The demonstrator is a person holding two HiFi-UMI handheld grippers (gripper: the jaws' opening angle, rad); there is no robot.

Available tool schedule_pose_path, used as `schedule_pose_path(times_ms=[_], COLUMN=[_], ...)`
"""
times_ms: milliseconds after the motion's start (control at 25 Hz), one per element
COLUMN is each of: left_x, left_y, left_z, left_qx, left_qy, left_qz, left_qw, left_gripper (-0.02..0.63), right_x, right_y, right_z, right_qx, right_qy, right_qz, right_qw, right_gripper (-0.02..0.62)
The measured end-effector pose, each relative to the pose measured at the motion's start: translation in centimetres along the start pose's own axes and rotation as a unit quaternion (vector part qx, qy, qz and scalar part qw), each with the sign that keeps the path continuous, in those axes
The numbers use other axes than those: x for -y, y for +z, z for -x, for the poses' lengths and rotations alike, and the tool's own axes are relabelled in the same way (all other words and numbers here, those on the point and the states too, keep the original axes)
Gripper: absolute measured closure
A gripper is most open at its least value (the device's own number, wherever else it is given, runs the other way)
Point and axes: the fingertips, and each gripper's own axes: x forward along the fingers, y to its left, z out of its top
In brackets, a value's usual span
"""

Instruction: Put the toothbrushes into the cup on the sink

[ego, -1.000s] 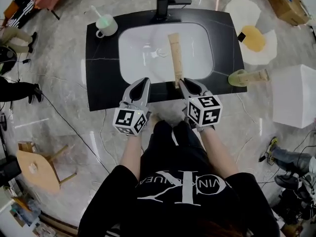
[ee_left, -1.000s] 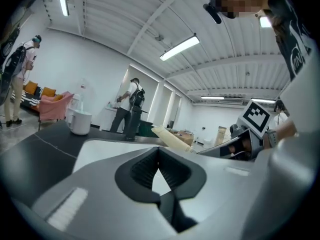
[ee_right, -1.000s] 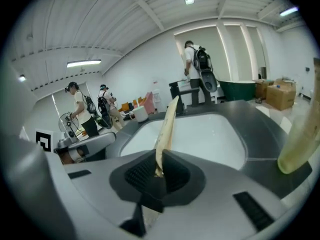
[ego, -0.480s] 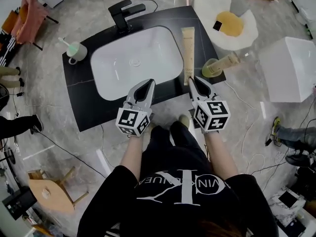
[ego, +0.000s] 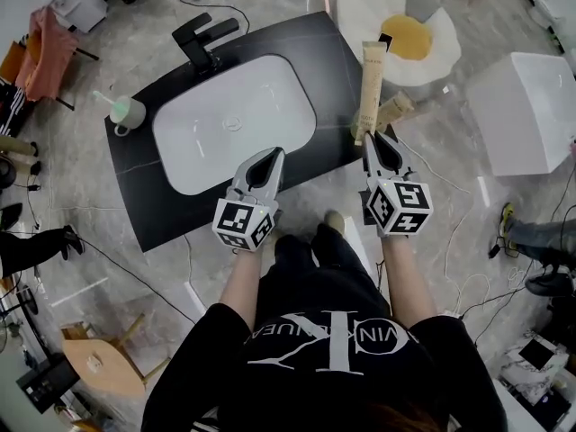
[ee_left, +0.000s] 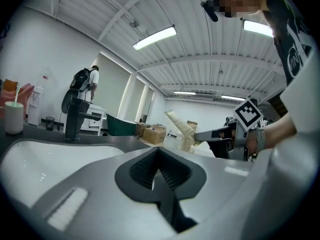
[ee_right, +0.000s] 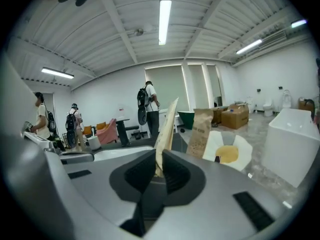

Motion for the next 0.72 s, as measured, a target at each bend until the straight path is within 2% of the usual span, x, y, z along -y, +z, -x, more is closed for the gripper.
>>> schedule_pose_path(times_ms=[440, 720], left_x=[0.8, 1.0], left_y=[-0.3, -0.1], left_z=[-1.0, -1.6], left_qx=[-0.013, -0.013], left_qy=[-0.002, -0.005], left_qz=[-0.002, -0.002], left_qw=[0.9999, 0.9999], left_gripper=[0.594, 0.594], right_x=[2.3, 3.0], right_y=[0.7, -0.1], right_z=[-1.5, -2.6], right_qx=[0.031, 0.023], right_qy=[-0.022, -0.029], right_qz=[0.075, 0.083], right_qw=[0.996, 0.996], right_gripper=[0.549, 0.549])
